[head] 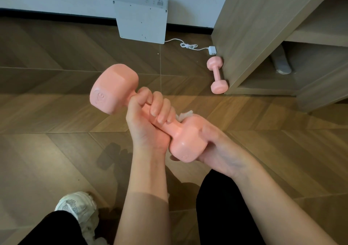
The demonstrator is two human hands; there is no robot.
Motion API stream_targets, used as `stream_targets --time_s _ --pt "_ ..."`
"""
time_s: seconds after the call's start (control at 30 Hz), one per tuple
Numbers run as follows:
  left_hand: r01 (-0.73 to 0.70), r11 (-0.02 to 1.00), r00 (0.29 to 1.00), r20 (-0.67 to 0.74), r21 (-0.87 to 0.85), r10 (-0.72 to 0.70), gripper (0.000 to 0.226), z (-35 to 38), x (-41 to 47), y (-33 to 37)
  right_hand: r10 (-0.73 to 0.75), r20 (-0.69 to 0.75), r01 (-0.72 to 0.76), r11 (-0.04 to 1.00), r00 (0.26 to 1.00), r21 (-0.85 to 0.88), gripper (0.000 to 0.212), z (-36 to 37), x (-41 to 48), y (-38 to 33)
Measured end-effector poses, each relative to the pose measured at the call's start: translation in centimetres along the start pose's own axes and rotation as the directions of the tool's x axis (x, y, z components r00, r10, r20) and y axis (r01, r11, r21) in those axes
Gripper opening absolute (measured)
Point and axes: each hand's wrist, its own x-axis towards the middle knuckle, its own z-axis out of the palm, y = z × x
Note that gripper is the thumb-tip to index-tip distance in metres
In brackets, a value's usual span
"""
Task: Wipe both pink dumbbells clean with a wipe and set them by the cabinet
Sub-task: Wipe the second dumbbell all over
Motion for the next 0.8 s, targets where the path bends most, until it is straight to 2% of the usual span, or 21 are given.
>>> stream_targets --time_s 0.1,0.17,0.23,0.3,0.33,0.4,0.43,0.5,0.53,0.63,0.7,0.8 --pt "0.046 0.995 0.996 -0.085 0.088 -0.038 0.024 0.6 0.4 0.4 -0.02 0.004 0.021 0.999 1.0 -0.04 0.071 -0.2 -0.3 0.1" --pt "0.118 0.965 0.976 -0.209 0.233 -0.069 0.022 0.9 1.2 0.6 -0.063 -0.051 0.06 0.997 0.997 -0.053 0.068 -0.1 -0.1 0.1" --pt "0.188 0.928 0.946 -0.313 0.322 -0.083 0.022 1.2 1.6 0.6 -0.155 -0.163 0.111 0.962 0.974 -0.25 0.067 0.4 -0.1 0.0" --pt "0.254 0.93 0.902 -0.412 0.265 -0.129 0.023 1.2 1.6 0.4 -0.291 -0.23 0.131 0.837 0.929 -0.531 0.069 0.7 -0.3 0.0" --pt "0.278 0.935 0.879 -0.451 0.22 -0.156 0.02 1.0 1.5 0.3 -0.342 -0.211 0.142 0.765 0.916 -0.628 0.07 0.8 -0.6 0.0" --pt "0.274 0.954 0.835 -0.522 0.12 -0.174 0.017 0.5 0.9 0.1 -0.368 -0.102 0.169 0.633 0.924 -0.755 0.068 0.9 -1.2 0.1" --pt "0.252 0.965 0.818 -0.548 0.07 -0.174 0.02 0.0 0.7 0.2 -0.345 -0.046 0.186 0.607 0.937 -0.773 0.06 0.9 -1.5 -0.1" --pt "0.204 0.978 0.818 -0.556 0.033 -0.151 0.024 -0.8 0.2 0.6 -0.287 0.013 0.201 0.637 0.958 -0.744 0.035 1.0 -1.9 -0.9" --pt "0.184 0.982 0.829 -0.544 0.047 -0.129 0.025 -1.2 0.0 0.8 -0.284 0.015 0.203 0.645 0.959 -0.737 0.029 0.9 -2.1 -1.2" --pt "0.137 0.983 0.877 -0.476 0.119 -0.065 0.027 -1.7 -0.4 1.6 -0.297 -0.008 0.175 0.583 0.955 -0.794 0.028 0.8 -2.3 -1.8" --pt "0.122 0.979 0.91 -0.412 0.165 -0.044 0.028 -1.7 -0.5 1.8 -0.276 0.026 0.16 0.473 0.961 -0.866 0.028 1.3 -1.9 -1.8" --pt "0.1 0.96 0.956 -0.293 0.262 -0.019 0.033 -1.6 -0.7 1.8 -0.178 0.074 0.106 0.183 0.981 -0.977 0.036 1.9 -0.7 -1.7"
